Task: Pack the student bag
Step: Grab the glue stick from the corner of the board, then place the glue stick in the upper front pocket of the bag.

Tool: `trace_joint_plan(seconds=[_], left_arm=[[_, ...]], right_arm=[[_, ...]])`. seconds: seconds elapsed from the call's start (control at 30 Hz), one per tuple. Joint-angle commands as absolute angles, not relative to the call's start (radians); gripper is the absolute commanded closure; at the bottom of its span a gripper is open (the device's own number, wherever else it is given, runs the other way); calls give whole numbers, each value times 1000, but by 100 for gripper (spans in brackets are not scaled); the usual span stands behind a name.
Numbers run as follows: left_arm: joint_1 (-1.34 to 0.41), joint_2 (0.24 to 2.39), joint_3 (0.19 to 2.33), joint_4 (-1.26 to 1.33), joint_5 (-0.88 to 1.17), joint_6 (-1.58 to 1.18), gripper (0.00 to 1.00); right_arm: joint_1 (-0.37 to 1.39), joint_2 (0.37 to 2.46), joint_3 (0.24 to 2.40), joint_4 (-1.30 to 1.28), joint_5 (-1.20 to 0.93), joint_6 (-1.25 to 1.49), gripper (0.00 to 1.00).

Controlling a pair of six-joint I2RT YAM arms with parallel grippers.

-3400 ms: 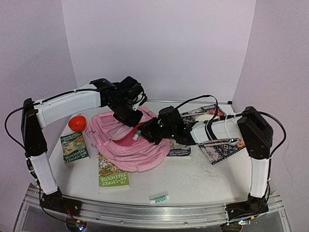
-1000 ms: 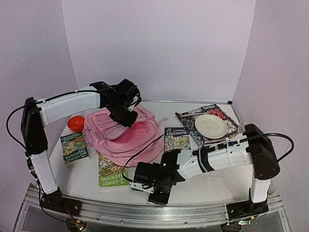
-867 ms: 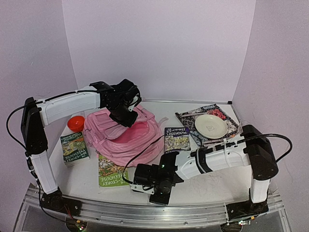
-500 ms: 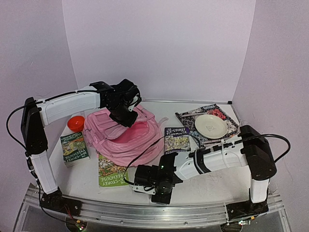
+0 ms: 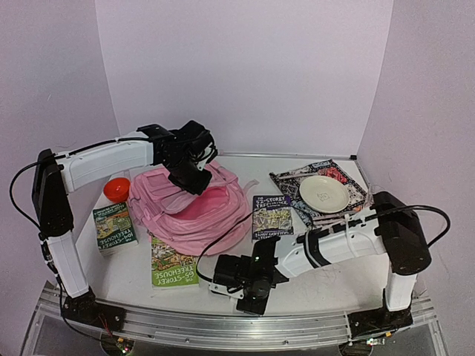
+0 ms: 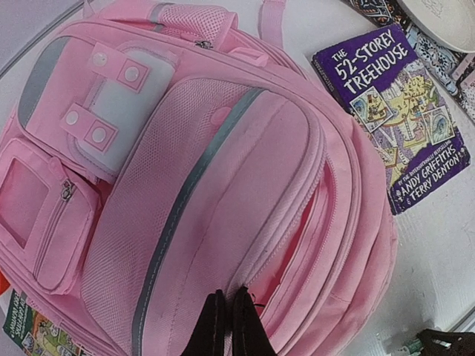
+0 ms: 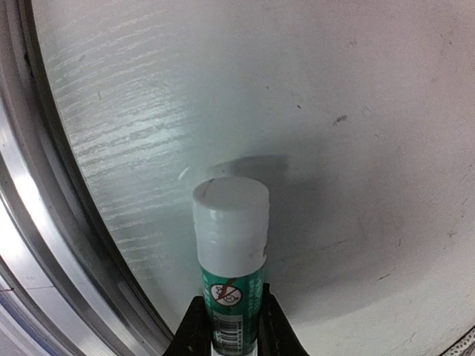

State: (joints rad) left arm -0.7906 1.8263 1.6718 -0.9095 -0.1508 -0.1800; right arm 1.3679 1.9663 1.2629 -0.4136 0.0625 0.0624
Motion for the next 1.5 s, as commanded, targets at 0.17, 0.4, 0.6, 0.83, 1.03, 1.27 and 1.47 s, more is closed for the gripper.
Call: trace_joint_plan(seconds=[0.17, 0.4, 0.6, 0.83, 1.03, 1.27, 1.47], left_arm=[[-781, 1806, 1773, -894, -125, -187, 100], [-781, 1814, 1821, -899, -101, -191, 100], [-781, 1813, 1861, -907, -73, -208, 100], [-781, 1808, 1889, -910, -23, -240, 100], [-782, 1798, 1881, -910, 9, -250, 100], [-782, 1784, 1862, -908, 54, -263, 100], [-782, 1782, 1854, -908, 82, -269, 100]], right_arm=[[1239, 1732, 1204, -310, -66, 263, 100], [1114, 1613, 1178, -114, -196, 436, 100], [1043, 1581, 1162, 104, -289, 686, 100], [1015, 1674, 1227, 144, -262, 932, 100], [996, 1715, 1233, 266, -206, 1067, 100], [975, 1809, 1282, 353, -161, 1198, 100], [951, 1903, 1362, 412, -159, 1274, 100]])
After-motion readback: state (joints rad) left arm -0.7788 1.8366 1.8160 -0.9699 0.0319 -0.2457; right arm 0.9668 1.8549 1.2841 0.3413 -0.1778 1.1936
